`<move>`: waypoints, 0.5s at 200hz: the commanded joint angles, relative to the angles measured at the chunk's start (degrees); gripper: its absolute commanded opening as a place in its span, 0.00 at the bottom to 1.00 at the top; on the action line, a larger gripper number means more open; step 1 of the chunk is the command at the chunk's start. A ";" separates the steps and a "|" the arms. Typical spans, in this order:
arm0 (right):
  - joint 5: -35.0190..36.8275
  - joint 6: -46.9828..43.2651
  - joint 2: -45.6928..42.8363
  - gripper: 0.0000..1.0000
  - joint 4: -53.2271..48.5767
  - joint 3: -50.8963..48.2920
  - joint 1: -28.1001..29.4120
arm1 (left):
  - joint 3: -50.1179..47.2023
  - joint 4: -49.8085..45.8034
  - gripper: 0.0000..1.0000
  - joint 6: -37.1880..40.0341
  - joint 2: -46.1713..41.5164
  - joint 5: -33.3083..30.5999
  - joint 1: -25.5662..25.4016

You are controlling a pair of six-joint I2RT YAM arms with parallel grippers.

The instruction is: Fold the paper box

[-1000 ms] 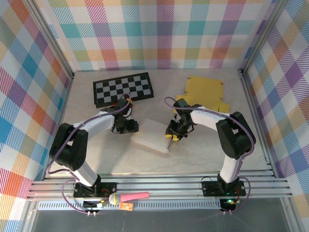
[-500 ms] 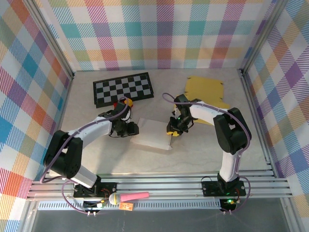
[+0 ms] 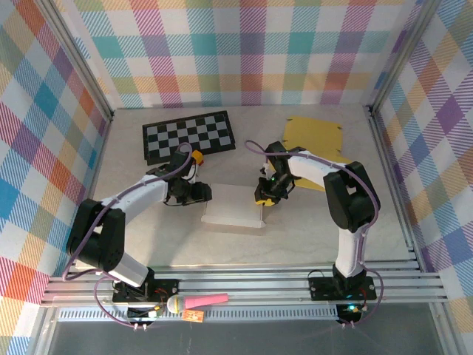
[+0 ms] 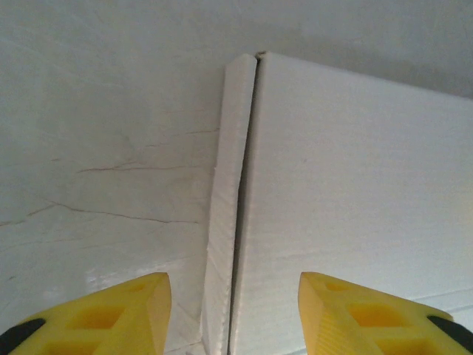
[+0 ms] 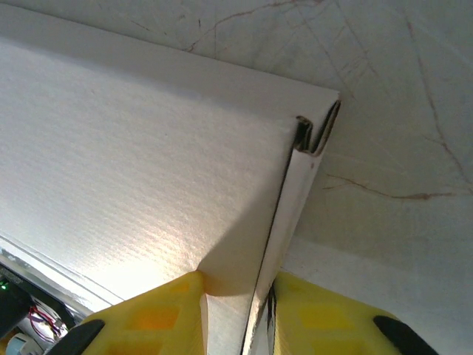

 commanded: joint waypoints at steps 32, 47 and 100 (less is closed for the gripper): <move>0.87 -2.27 2.35 0.26 -1.37 1.36 -0.34 | -0.70 3.18 0.41 0.41 3.30 2.93 -0.05; 0.51 -2.22 2.45 0.26 -1.26 1.31 -0.35 | -1.52 4.70 0.39 -0.18 3.20 3.26 -0.02; -1.71 -2.47 2.70 0.27 -0.14 0.91 -0.43 | -4.20 8.96 0.30 -2.67 2.81 4.66 -0.29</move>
